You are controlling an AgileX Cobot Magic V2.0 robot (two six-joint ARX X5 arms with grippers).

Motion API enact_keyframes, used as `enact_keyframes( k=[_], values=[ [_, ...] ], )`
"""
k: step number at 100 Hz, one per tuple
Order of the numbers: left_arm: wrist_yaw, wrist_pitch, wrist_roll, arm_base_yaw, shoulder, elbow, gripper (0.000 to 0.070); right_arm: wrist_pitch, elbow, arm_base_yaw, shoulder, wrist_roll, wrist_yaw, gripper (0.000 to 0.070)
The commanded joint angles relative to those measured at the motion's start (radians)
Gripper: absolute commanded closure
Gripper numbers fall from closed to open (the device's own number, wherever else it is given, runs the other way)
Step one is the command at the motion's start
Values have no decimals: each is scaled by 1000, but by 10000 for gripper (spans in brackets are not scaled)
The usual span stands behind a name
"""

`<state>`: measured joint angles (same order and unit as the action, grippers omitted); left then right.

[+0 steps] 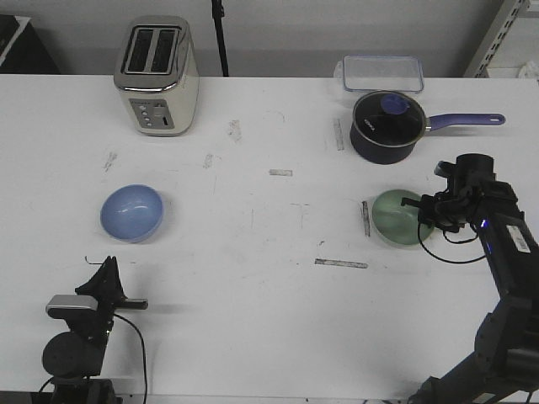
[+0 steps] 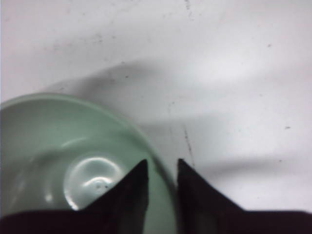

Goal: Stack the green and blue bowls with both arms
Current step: 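Reach the right gripper forward and grasp the rim of the pale green bowl, then slide the green bowl with the right gripper toward the table center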

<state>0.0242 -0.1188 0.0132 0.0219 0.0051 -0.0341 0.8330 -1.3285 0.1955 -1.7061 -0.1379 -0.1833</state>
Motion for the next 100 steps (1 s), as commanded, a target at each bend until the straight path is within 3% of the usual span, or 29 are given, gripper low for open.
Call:
enact_keyframes(
  k=[1, 46, 68, 100],
  values=[
    [2, -13, -1, 1, -2, 23, 699, -2, -11, 0, -17, 3, 0, 680],
    [2, -13, -1, 1, -2, 23, 699, -3, -22, -61, 82, -47, -1, 692],
    [2, -13, -1, 1, -2, 23, 699, -19, -22, -213, 112, -87, 0, 693],
    [2, -13, -1, 1, -2, 23, 698, -92, -22, -495, 100, -285, 59, 693]
  ],
)
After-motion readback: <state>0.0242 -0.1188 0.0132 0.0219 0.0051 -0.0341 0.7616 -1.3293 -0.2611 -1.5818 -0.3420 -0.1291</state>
